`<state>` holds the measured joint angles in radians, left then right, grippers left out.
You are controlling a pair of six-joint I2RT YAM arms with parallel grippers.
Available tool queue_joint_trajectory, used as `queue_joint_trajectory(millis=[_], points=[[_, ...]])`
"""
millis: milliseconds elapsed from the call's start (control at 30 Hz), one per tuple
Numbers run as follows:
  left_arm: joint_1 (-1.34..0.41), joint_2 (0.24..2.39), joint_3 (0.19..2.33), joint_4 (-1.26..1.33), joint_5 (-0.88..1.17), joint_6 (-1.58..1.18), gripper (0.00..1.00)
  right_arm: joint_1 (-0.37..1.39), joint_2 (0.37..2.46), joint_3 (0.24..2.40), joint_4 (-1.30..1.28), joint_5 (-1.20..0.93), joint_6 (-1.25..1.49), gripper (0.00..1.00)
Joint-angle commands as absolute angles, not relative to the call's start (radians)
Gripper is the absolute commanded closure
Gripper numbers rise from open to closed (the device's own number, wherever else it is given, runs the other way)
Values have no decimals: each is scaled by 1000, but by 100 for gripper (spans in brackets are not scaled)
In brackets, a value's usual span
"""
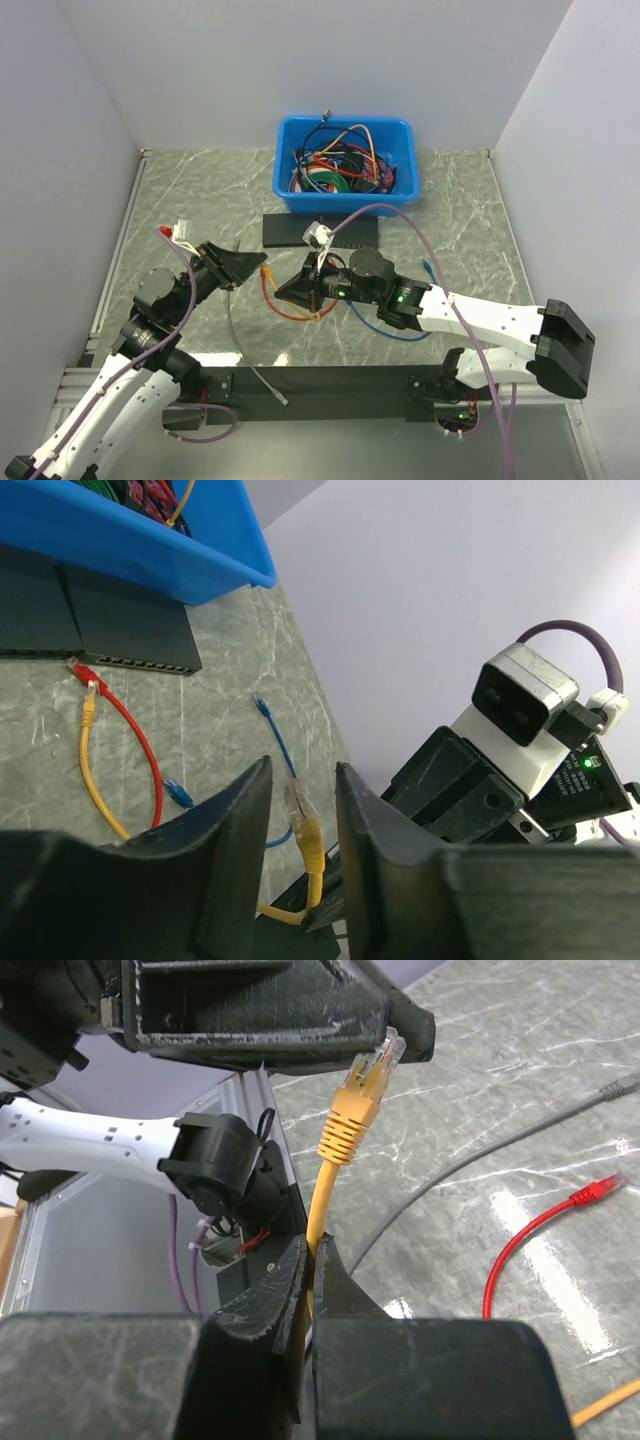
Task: Insert the plug into the switch port
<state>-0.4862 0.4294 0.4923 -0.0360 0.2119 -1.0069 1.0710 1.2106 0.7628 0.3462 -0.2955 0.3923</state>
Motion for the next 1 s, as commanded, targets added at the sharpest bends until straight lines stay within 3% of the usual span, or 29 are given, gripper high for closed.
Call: queue_joint_trajectory(millis=[0, 67, 167, 233, 267, 367, 500, 600, 733, 967], points=[[-489, 440, 529, -48, 213, -986, 64, 1078, 1227, 824, 376, -275, 368, 100], [-488, 443, 526, -40, 224, -977, 73, 1078, 1236, 834, 373, -273, 367, 100], [-489, 448, 523, -40, 219, -973, 97, 1077, 1253, 842, 377, -264, 371, 100], [-489, 446, 522, -52, 209, -970, 99, 1077, 1261, 857, 358, -242, 374, 97], [-489, 446, 523, -58, 195, -969, 99, 1077, 1262, 865, 345, -226, 376, 70], [-489, 448, 532, -92, 169, -966, 100, 1083, 1256, 902, 264, -115, 358, 29], [-489, 454, 535, -124, 130, -976, 100, 1123, 1226, 954, 155, 89, 304, 29], [-489, 462, 532, -121, 127, -982, 100, 1150, 1236, 1003, 95, 175, 270, 36], [-489, 469, 532, -127, 120, -985, 100, 1166, 1269, 1043, 55, 210, 271, 52], [-489, 457, 535, -153, 95, -986, 100, 1187, 1331, 1077, 43, 209, 278, 54]])
